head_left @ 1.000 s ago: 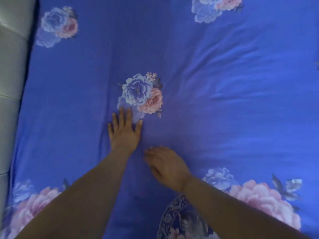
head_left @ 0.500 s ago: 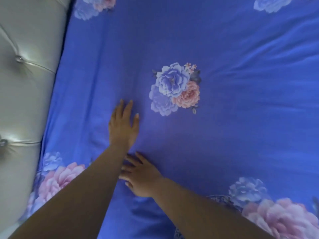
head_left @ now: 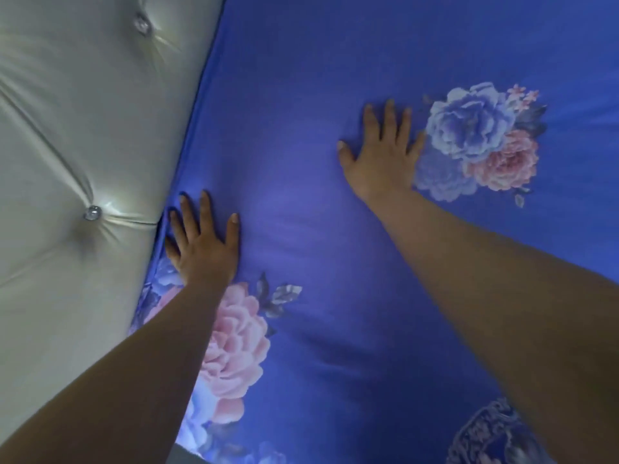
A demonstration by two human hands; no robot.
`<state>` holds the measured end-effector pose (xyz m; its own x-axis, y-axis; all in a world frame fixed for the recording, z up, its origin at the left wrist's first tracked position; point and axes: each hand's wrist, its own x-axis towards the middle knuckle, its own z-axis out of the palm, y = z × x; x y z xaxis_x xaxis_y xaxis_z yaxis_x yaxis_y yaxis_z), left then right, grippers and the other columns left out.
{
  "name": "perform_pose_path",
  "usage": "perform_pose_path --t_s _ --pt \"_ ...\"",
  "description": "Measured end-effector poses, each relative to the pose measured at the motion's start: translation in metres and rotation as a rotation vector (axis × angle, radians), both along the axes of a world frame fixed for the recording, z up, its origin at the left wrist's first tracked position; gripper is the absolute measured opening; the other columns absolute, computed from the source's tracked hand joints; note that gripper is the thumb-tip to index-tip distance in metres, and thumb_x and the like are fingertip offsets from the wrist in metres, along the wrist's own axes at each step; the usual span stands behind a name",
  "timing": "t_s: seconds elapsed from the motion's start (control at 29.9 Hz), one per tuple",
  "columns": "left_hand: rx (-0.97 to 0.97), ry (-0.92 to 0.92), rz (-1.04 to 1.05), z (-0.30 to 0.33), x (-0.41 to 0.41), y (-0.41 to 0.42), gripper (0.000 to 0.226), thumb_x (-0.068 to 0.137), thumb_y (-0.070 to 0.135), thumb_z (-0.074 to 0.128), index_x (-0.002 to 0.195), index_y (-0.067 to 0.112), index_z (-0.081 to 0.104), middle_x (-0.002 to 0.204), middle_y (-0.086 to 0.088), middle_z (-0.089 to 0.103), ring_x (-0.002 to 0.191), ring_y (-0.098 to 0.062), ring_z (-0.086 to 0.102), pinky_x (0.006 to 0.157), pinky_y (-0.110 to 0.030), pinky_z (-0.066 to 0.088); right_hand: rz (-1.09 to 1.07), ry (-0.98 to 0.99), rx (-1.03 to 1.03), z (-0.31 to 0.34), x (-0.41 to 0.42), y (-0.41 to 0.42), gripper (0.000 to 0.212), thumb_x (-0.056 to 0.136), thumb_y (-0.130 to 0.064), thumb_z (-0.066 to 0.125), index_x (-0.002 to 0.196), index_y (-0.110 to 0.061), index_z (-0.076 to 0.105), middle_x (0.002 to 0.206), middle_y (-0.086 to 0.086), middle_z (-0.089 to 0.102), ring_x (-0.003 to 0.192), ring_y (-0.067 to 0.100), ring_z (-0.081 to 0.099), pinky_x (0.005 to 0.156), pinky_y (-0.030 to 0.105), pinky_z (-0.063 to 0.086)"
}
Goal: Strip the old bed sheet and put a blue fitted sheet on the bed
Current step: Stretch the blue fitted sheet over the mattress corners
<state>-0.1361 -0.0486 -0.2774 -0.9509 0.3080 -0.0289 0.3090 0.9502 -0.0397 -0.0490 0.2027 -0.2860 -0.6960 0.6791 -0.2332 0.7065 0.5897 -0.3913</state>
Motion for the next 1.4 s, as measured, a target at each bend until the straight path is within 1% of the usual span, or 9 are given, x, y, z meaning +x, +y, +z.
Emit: perform_pose_path --t_s 0.17,0.23,0.33,0.47,0.57,0.73,0.87,1.1,1.4 --pt "-0.161 -0.279 0.183 -0.014 -0.019 -0.080 0.052 0.104 0.038 0.022 0.137 0.007 0.047 0.129 -0.025 0.053 0.092 -0.041 0.060 0.071 -0.048 0.051 0.837 0.066 -0.041 0.010 -0.041 -0.153 0.054 0.091 -0.044 0.043 0.143 -0.039 0.032 0.159 -0.011 0.012 0.148 0.022 -0.001 0.113 0.056 -0.010" --pt "-0.194 -0.297 0.116 -0.026 -0.026 -0.105 0.057 0.105 0.036 0.010 0.143 0.004 0.038 0.136 -0.028 0.047 0.100 -0.043 0.057 0.082 -0.050 0.047 1.015 0.163 -0.231 0.022 -0.022 -0.173 0.020 0.090 -0.034 0.048 0.103 -0.041 0.061 0.141 -0.007 0.048 0.139 0.022 0.033 0.116 0.053 0.012" --pt "-0.120 -0.199 0.105 -0.011 -0.012 -0.096 0.056 0.102 0.032 0.014 0.142 0.001 0.037 0.129 -0.031 0.051 0.100 -0.045 0.058 0.085 -0.049 0.048 0.688 0.609 -0.231 0.032 0.005 -0.162 0.018 0.085 -0.022 0.051 0.078 -0.025 0.067 0.096 0.002 0.071 0.094 0.029 0.065 0.091 0.045 0.048" --pt "0.225 -0.058 -0.232 0.017 0.035 -0.074 0.058 0.086 0.020 0.034 0.142 0.005 0.038 0.144 -0.021 0.041 0.130 -0.037 0.042 0.106 -0.046 0.033 0.166 0.283 0.132 0.003 0.044 -0.106 0.048 0.089 -0.028 0.048 0.135 -0.015 0.051 0.146 0.007 0.043 0.138 0.029 0.036 0.113 0.051 0.023" --pt "0.133 -0.090 -0.481 0.010 0.074 -0.083 0.053 0.094 0.032 0.033 0.144 0.016 0.038 0.151 -0.015 0.034 0.140 -0.034 0.030 0.113 -0.047 0.024 0.442 0.163 0.165 -0.009 0.095 -0.168 0.061 0.089 -0.042 0.044 0.145 -0.020 0.038 0.154 0.004 0.030 0.144 0.030 0.022 0.115 0.054 0.013" --pt "-0.164 -0.080 -0.096 0.009 0.130 -0.159 0.057 0.097 0.046 0.022 0.151 0.026 0.022 0.157 -0.004 0.022 0.144 -0.034 0.021 0.108 -0.060 0.023 1.225 0.309 -0.119 0.021 0.222 -0.261 0.054 0.090 -0.054 0.043 0.136 -0.026 0.049 0.147 -0.004 0.043 0.140 0.024 0.031 0.113 0.050 0.022" --pt "-0.039 -0.173 0.236 0.026 0.163 -0.125 0.056 0.098 0.034 0.030 0.152 0.025 0.018 0.160 0.001 0.012 0.145 -0.034 0.010 0.109 -0.065 0.017 0.618 0.380 -0.006 0.023 0.223 -0.146 0.041 0.097 -0.035 0.040 0.131 -0.017 0.054 0.141 0.004 0.051 0.133 0.027 0.043 0.107 0.049 0.033" --pt "0.050 -0.315 -0.581 0.021 0.323 -0.009 0.052 0.097 0.046 0.021 0.146 0.034 0.031 0.155 0.001 0.028 0.143 -0.028 0.025 0.111 -0.059 0.018 0.022 -0.002 0.111 0.011 0.346 0.004 0.065 0.090 -0.051 0.031 0.148 -0.021 0.028 0.157 0.003 0.022 0.145 0.026 0.016 0.116 0.054 0.010" --pt "-0.164 -0.296 -0.728 0.012 0.453 -0.057 0.053 0.095 0.047 0.029 0.146 0.031 0.035 0.153 -0.004 0.033 0.140 -0.035 0.031 0.109 -0.061 0.020 0.618 -0.005 0.037 0.005 0.533 -0.190 0.056 0.089 -0.052 0.043 0.140 -0.030 0.045 0.152 -0.005 0.035 0.143 0.024 0.026 0.113 0.053 0.019"
